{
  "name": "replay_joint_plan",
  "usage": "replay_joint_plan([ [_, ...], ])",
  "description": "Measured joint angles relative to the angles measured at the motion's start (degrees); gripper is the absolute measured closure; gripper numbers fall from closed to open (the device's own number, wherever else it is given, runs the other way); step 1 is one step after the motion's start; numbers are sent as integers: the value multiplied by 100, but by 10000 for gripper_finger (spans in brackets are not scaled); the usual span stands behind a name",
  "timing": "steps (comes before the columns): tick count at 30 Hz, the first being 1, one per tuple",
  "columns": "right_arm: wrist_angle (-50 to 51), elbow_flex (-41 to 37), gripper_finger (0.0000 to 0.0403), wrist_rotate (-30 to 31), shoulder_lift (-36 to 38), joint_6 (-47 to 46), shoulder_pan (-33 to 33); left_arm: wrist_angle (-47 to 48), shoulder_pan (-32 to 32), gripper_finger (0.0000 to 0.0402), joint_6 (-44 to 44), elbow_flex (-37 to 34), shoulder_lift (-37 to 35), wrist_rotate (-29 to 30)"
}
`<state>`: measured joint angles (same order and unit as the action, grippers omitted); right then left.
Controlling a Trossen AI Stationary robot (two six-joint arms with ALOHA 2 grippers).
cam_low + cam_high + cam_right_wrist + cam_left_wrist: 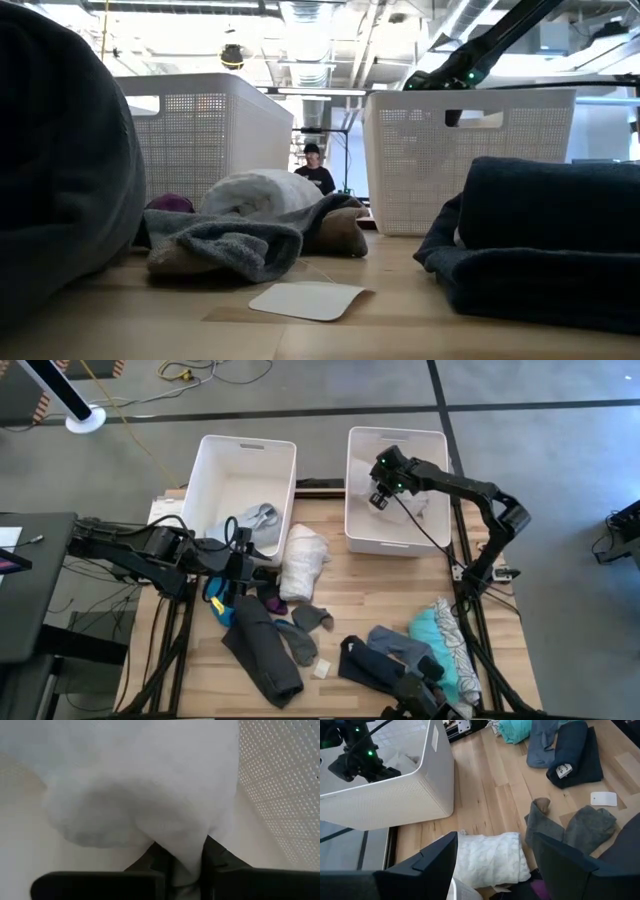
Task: Sort clothes
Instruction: Put the white polo shirt into the right white bin, then put the top gray sock into the left white bin
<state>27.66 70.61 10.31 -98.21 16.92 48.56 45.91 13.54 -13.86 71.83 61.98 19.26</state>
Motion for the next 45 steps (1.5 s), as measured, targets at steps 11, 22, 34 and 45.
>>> replay_joint_plan([
  [11, 344, 575, 213, 2, 2, -304, -320, 17, 2, 150, 194, -1, 0, -120],
  [22, 1374, 1733, 177, 96, 8, -517, -772, 105, 2, 150, 287, -2, 0, -123],
  [34, 2208, 2623, 177, 735, 93, -511, -1447, 331, 2, 150, 374, -1, 0, -123],
  [45, 2319, 2684, 178, 835, 1112, -850, -1933, 442, 2, 150, 427, -2, 2, -121],
])
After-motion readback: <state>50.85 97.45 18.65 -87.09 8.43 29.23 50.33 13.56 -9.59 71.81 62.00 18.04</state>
